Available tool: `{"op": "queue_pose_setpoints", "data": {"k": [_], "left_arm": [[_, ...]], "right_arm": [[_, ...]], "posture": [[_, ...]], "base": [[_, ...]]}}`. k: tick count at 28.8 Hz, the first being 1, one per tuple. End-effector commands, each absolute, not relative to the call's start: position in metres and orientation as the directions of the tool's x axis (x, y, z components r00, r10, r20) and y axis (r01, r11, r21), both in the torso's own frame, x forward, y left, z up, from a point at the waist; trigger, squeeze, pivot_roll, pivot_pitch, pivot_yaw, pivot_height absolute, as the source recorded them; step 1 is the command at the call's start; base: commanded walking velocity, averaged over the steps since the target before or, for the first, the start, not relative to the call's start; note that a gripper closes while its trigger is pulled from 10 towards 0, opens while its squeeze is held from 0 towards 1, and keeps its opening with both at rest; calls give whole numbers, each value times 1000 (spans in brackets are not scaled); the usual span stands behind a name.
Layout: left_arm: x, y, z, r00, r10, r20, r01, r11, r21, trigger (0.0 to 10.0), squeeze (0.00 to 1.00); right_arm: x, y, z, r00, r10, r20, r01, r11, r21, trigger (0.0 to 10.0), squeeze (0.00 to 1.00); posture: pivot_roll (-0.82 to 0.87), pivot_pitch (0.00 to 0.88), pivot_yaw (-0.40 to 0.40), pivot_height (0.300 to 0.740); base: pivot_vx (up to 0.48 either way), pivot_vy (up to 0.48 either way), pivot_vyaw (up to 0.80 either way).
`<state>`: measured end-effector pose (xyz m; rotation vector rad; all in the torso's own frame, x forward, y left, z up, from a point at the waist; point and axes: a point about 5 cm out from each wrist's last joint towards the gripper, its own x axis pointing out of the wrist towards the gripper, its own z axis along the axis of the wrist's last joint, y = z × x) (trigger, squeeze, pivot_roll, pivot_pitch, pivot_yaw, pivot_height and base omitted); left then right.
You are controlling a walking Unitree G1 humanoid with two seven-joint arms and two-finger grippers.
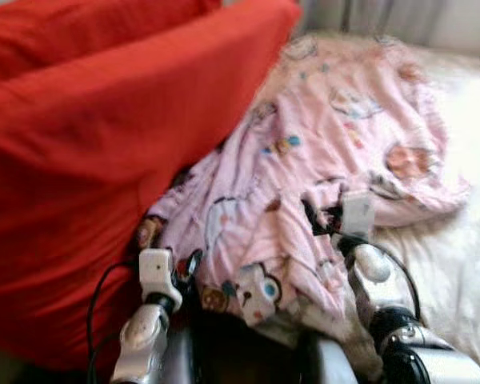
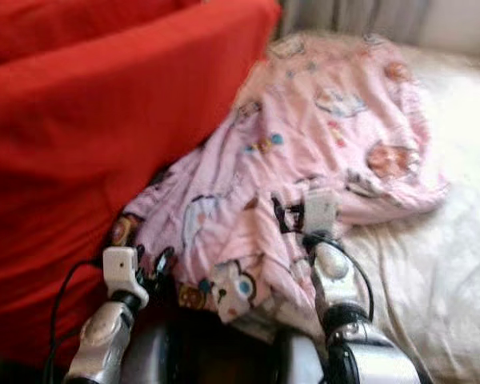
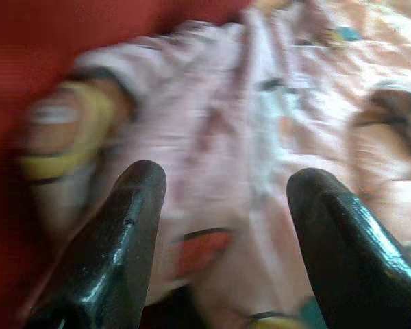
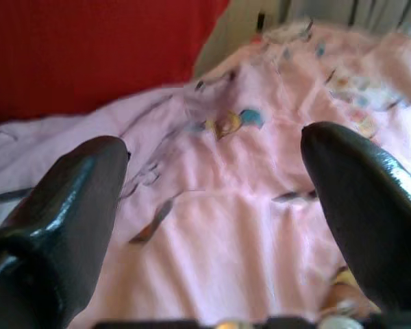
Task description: Clean up the room
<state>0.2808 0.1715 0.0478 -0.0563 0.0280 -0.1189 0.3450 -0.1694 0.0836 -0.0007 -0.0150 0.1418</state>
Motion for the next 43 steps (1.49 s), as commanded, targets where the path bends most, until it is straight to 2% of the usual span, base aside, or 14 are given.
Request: {"op": "queue_pose_setpoints", "data": {"k": [1, 3, 9, 18, 22, 28, 38, 43], "left_arm": [[280, 171, 52, 991, -135, -12, 134, 990, -32, 10000, 0], [280, 169, 55, 990, -139, -3, 139, 990, -30, 10000, 0], [280, 169, 55, 990, -143, -8, 143, 989, -29, 10000, 0], [275, 170, 53, 989, -144, -28, 143, 989, -24, 10000, 0], [275, 170, 52, 989, -143, -36, 142, 990, -21, 10000, 0], [275, 171, 51, 988, -145, -45, 144, 989, -19, 10000, 0], [277, 168, 50, 986, -160, -51, 159, 987, -11, 10000, 0], [277, 168, 50, 985, -163, -58, 163, 987, -8, 10000, 0]], "right_arm": [[325, -171, 49, 985, 121, -123, -116, 992, 53, 10000, 0], [323, -169, 42, 973, 155, -170, -146, 987, 63, 10000, 0], [321, -171, 36, 963, 136, -233, -130, 991, 39, 10000, 0], [311, -185, 21, 936, 37, -349, -68, 995, -79, 10000, 0], [303, -186, 11, 913, 82, -400, -122, 990, -76, 10000, 0], [290, -198, -1, 872, 74, -484, -138, 986, -98, 10000, 0], [277, -210, 2, 914, 60, -402, -99, 992, -77, 10000, 0], [259, -211, -6, 885, 93, -456, -140, 988, -71, 10000, 0]], "posture": [[177, 155, -21, 597], [179, 156, -21, 597], [179, 160, -20, 597], [179, 166, -20, 597], [178, 165, -21, 597], [168, 159, -23, 597], [162, 151, -23, 597], [162, 149, -21, 597]], "base": [[0, 0, 0], [0, 0, 0], [0, 0, 0], [0, 0, 0], [0, 0, 0], [0, 0, 0], [0, 0, 0], [0, 0, 0]]}}
